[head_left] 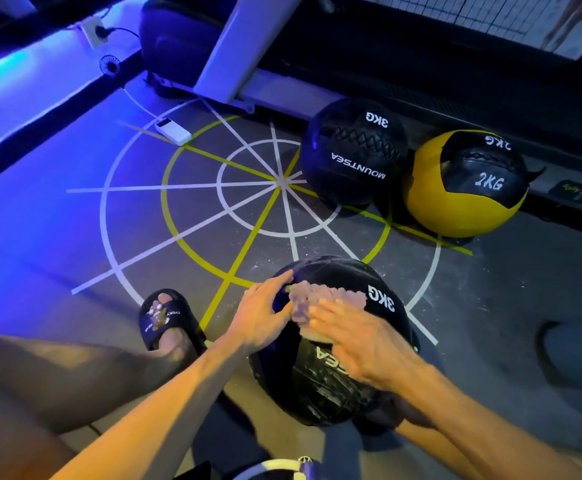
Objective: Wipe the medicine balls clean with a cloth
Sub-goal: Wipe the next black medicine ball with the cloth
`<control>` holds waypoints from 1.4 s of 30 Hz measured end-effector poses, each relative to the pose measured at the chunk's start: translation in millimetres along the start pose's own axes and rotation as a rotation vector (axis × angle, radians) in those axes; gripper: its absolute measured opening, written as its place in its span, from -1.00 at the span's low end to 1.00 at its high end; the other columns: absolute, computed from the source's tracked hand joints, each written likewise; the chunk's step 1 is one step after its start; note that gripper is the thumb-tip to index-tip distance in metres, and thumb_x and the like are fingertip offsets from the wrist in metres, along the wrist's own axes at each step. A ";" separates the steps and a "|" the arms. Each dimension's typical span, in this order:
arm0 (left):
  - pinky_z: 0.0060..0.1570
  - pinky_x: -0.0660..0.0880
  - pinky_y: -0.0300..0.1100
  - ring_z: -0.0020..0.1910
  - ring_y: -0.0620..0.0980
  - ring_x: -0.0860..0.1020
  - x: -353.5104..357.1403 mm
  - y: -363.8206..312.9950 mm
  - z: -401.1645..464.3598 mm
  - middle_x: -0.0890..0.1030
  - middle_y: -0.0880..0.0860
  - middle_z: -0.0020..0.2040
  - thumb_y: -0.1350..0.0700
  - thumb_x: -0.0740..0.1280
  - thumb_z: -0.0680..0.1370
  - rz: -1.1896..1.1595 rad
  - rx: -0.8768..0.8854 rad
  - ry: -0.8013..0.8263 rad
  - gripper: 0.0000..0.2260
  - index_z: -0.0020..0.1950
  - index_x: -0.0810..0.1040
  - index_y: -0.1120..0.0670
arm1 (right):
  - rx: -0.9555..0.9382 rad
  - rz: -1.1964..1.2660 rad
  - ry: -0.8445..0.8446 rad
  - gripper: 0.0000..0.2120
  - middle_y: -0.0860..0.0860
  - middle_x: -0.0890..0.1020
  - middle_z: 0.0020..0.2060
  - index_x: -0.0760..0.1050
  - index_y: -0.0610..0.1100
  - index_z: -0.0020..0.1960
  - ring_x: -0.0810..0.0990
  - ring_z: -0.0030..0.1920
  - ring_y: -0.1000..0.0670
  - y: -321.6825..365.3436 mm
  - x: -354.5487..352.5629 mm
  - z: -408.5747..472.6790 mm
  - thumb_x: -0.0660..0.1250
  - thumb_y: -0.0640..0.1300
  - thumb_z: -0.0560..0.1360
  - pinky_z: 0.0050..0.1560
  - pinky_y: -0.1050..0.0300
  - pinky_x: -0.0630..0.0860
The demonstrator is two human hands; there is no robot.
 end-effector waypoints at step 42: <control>0.53 0.17 -0.04 0.57 0.01 0.28 -13.1 0.0 41.9 0.37 -0.05 0.57 -0.13 0.19 0.71 0.046 -0.065 0.096 -0.53 0.62 0.29 -0.10 | 0.550 0.265 -0.568 -0.61 -0.07 0.45 0.47 0.47 -0.21 0.44 0.35 0.53 -0.06 -2.0 39.8 -36.0 0.18 -0.28 0.63 0.48 -0.19 0.34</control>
Point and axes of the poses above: each hand's wrist, its own z-axis towards the middle knuckle, its own x-axis out of the palm, y = z × x, the point moved 4 cm from there along z, towards the middle knuckle
